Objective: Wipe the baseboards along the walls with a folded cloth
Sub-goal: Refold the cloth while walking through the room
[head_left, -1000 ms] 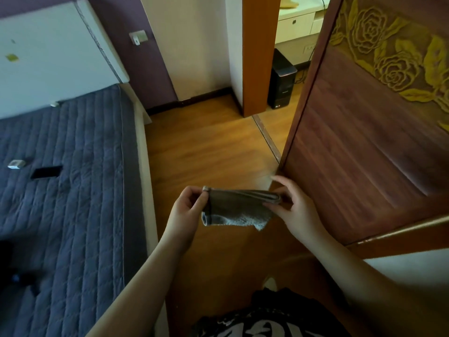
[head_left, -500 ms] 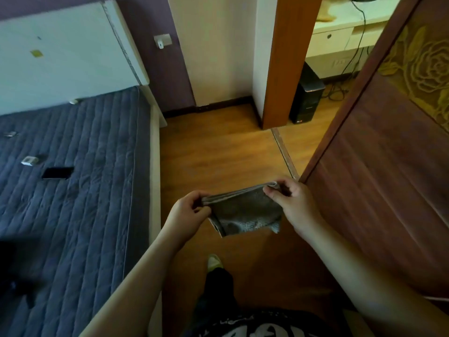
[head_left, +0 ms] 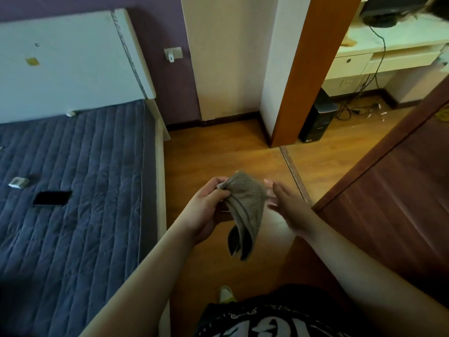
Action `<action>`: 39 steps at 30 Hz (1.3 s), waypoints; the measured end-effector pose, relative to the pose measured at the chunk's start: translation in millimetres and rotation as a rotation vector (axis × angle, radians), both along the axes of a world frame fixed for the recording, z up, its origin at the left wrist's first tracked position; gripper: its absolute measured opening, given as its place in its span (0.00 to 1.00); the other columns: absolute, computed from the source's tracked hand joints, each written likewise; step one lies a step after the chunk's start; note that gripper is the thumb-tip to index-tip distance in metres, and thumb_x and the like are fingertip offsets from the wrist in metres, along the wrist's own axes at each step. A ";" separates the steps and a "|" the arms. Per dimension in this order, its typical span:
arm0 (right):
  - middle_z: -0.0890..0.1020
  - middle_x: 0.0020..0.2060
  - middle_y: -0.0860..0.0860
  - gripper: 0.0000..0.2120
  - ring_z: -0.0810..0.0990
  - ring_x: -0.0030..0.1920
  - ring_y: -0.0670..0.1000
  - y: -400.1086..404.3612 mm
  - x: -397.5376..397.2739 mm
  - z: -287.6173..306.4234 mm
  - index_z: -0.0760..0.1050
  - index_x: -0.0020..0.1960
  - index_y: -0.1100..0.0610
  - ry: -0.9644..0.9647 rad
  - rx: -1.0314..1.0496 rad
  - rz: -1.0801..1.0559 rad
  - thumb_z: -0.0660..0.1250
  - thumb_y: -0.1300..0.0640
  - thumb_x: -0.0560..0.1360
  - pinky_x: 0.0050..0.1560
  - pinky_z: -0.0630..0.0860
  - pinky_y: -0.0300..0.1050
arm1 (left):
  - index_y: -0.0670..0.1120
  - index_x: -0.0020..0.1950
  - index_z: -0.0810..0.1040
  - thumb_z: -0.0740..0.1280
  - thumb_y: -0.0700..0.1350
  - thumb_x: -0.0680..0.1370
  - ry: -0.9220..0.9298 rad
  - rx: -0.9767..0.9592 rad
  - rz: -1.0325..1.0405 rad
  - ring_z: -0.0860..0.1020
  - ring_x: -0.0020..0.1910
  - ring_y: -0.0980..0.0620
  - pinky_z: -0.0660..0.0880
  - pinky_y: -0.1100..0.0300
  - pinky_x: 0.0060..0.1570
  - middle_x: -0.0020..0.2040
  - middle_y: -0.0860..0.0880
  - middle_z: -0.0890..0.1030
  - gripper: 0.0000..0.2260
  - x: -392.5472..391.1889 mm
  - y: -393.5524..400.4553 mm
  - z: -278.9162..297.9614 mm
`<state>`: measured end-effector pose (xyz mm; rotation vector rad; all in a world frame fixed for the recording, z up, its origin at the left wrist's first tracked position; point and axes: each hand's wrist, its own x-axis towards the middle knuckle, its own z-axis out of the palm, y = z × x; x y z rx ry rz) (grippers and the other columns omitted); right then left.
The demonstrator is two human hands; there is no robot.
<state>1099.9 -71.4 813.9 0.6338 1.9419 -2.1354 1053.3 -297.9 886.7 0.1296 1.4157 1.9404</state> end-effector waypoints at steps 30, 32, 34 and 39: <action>0.79 0.64 0.56 0.26 0.81 0.61 0.56 102.2 -319.6 -43.2 0.71 0.70 0.53 -0.069 -0.759 -0.280 0.64 0.41 0.77 0.54 0.80 0.52 | 0.40 0.63 0.75 0.66 0.42 0.79 -0.323 -0.032 0.745 0.84 0.51 0.46 0.81 0.56 0.43 0.57 0.40 0.82 0.13 -312.7 95.1 -43.7; 0.78 0.66 0.54 0.28 0.80 0.62 0.56 86.4 -331.9 -47.5 0.70 0.71 0.50 -0.109 -0.820 -0.220 0.63 0.38 0.75 0.55 0.79 0.57 | 0.39 0.64 0.74 0.67 0.40 0.79 -0.340 0.046 0.758 0.84 0.52 0.45 0.81 0.56 0.43 0.54 0.41 0.84 0.14 -330.1 97.6 -40.8; 0.79 0.65 0.55 0.28 0.79 0.63 0.57 67.3 -344.6 -53.5 0.69 0.71 0.51 -0.198 -0.843 -0.172 0.61 0.37 0.76 0.58 0.78 0.58 | 0.39 0.63 0.74 0.67 0.39 0.79 -0.350 0.076 0.758 0.84 0.53 0.44 0.81 0.56 0.43 0.52 0.41 0.85 0.14 -349.5 99.9 -41.4; 0.81 0.57 0.65 0.22 0.84 0.54 0.62 33.8 -402.9 -54.2 0.71 0.64 0.59 -0.474 -0.743 -0.207 0.62 0.42 0.80 0.49 0.82 0.54 | 0.40 0.63 0.74 0.67 0.39 0.79 -0.348 0.029 0.753 0.84 0.53 0.44 0.81 0.56 0.43 0.55 0.39 0.83 0.13 -402.9 98.5 -53.4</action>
